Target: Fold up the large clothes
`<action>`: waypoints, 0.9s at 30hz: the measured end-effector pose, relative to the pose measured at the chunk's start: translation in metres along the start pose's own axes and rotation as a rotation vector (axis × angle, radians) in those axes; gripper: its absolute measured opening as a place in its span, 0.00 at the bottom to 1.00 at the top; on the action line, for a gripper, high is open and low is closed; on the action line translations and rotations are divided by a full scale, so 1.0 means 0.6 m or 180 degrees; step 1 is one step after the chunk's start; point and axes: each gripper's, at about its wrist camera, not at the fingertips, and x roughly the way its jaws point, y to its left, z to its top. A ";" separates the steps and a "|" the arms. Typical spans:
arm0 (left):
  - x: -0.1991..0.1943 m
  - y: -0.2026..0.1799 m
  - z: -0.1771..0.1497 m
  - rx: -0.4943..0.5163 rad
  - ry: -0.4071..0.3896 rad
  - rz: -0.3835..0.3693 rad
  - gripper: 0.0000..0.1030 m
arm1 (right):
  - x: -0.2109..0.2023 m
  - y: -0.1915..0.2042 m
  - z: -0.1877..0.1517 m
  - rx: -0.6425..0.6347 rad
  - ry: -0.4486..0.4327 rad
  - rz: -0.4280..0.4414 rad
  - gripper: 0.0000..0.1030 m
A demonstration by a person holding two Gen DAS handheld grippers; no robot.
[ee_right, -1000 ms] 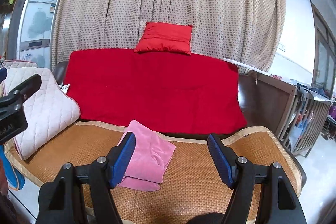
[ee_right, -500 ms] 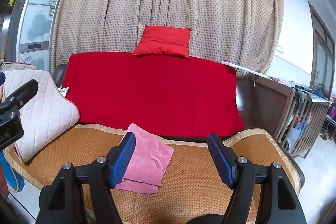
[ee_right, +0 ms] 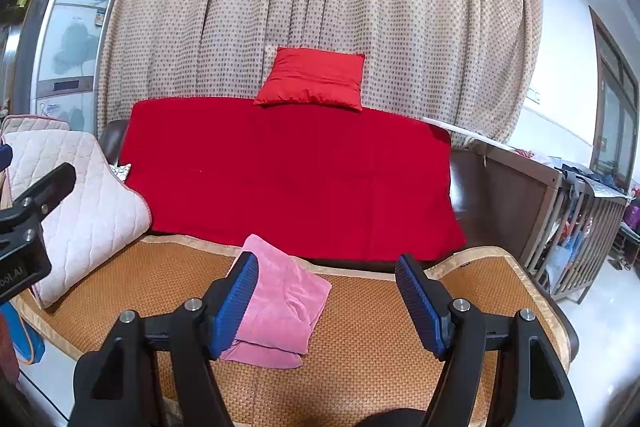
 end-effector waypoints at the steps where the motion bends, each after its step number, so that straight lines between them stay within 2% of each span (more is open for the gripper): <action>1: 0.000 0.000 -0.001 -0.0002 0.0000 0.0001 1.00 | 0.000 0.000 0.000 0.0000 -0.0006 -0.0001 0.73; 27: -0.007 -0.009 -0.008 0.0033 0.0022 -0.0066 1.00 | 0.001 -0.006 -0.006 0.0022 -0.0002 -0.0068 0.73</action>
